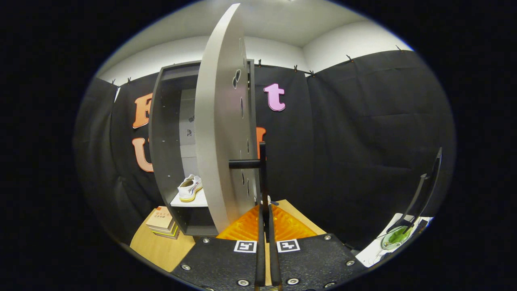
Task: Open the shoe cabinet door, grab the shoes and put them into the shoe cabinet, then close the shoe cabinet door.
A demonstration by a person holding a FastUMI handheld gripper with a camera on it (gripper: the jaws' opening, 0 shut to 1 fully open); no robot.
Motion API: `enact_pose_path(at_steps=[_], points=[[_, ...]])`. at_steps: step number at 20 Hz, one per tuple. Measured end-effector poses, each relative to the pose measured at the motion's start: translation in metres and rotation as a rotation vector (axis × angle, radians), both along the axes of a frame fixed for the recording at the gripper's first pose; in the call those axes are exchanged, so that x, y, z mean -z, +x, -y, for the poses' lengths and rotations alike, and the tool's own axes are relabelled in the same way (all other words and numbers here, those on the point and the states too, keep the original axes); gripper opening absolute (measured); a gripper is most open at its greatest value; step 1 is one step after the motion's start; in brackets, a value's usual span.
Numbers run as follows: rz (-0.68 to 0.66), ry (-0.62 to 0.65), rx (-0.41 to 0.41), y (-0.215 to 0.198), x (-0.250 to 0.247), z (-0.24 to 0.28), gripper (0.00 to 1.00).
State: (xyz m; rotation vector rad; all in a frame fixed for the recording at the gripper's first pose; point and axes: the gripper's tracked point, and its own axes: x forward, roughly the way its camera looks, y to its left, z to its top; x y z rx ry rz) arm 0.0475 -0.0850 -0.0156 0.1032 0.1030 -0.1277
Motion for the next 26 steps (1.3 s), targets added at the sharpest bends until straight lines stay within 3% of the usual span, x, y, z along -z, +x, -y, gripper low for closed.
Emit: enact_pose_path(at_steps=[9, 14, 26], points=[[0.045, 0.027, -0.145, 0.009, 0.005, 0.049, 0.04], [0.042, 0.023, -0.179, 0.012, 0.007, 0.062, 0.04], [0.049, -0.035, -0.093, -0.026, -0.001, 0.074, 0.05]])
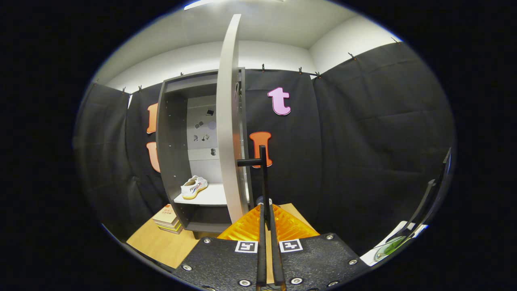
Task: Open the shoe cabinet door, grab the shoes and put them into the shoe cabinet, then close the shoe cabinet door.
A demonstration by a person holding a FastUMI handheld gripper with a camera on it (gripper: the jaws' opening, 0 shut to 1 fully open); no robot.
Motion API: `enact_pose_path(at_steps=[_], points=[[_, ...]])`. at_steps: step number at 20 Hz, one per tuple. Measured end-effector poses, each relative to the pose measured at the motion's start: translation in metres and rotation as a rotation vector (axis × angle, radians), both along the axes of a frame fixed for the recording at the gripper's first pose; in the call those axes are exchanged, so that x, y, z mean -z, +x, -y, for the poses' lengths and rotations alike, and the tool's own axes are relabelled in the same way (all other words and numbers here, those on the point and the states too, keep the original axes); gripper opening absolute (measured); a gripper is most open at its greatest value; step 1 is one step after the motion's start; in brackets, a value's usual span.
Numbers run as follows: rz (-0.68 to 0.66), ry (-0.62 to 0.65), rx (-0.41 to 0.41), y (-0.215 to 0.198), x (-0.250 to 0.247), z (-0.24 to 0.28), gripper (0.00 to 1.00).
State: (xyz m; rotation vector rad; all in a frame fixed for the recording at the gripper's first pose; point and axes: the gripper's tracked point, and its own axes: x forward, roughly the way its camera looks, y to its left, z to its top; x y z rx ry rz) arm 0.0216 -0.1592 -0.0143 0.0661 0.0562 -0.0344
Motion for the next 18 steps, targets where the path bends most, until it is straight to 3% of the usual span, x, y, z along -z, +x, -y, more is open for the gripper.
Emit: enact_pose_path(at_steps=[5, 9, 15, 18], points=[[0.018, -0.005, -0.013, -0.025, -0.018, -0.029, 0.06], [0.002, 0.008, -0.095, -0.035, -0.009, -0.084, 0.05], [-0.204, 0.071, -0.263, -0.015, 0.095, -0.194, 0.12], [-0.325, 0.094, -0.307, 0.0, 0.164, -0.233, 0.14]])
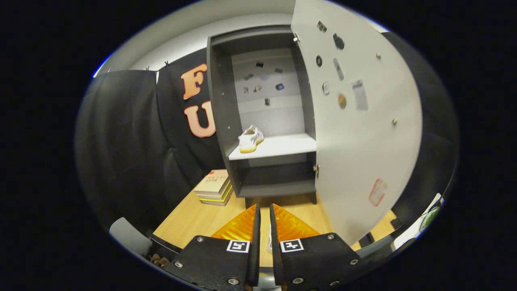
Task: Open the shoe cabinet door, grab the shoes and put them into the shoe cabinet, then close the shoe cabinet door.
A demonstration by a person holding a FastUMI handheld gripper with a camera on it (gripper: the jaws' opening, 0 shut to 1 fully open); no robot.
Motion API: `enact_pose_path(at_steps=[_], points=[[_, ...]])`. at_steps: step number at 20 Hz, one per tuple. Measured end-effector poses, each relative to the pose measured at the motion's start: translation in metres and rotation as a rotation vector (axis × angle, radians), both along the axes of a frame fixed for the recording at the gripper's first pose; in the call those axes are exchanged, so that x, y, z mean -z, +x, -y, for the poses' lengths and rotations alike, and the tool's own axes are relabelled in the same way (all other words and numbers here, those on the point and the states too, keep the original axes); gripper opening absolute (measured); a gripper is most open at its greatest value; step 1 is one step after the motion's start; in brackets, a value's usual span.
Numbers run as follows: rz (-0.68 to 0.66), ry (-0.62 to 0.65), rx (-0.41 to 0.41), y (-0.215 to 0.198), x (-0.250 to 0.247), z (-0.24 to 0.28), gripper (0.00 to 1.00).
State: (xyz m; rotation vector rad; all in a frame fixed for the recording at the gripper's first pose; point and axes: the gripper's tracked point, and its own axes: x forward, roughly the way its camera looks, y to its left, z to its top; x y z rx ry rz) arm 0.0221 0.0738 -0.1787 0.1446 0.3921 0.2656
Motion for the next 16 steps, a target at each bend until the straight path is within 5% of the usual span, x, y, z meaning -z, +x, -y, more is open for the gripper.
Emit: enact_pose_path(at_steps=[8, 16], points=[[-0.275, 0.01, -0.022, 0.04, 0.169, -0.048, 0.19], [-0.392, -0.018, -0.022, 0.079, 0.245, -0.048, 0.22]])
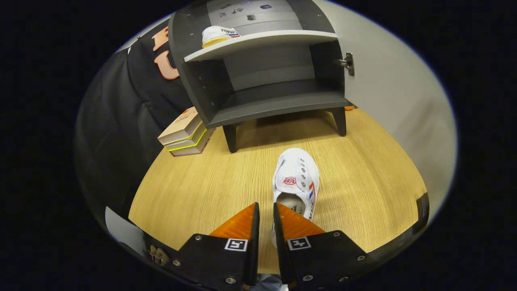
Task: Open the shoe cabinet door, grab the shoes and put them into the shoe cabinet, then close the shoe cabinet door.
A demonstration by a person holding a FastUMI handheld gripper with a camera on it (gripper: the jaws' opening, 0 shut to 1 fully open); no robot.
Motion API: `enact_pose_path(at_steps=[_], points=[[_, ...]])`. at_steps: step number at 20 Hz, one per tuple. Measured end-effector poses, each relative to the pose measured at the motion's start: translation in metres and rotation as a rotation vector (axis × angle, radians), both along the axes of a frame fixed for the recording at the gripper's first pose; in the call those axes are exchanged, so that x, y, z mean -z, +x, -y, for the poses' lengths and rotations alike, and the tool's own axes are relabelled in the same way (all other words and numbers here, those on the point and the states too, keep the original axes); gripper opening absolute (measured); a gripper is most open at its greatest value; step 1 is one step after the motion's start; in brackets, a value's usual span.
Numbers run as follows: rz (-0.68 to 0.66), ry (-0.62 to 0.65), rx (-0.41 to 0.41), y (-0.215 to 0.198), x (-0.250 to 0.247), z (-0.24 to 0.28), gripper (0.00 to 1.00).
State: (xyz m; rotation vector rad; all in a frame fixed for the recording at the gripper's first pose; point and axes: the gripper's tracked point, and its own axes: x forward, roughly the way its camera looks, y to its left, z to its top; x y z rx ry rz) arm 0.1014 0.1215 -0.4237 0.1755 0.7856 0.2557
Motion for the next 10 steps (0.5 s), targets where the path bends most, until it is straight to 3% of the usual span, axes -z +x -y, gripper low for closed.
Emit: enact_pose_path(at_steps=[10], points=[[-0.075, 0.029, -0.042, 0.025, 0.049, -0.012, 0.22]])
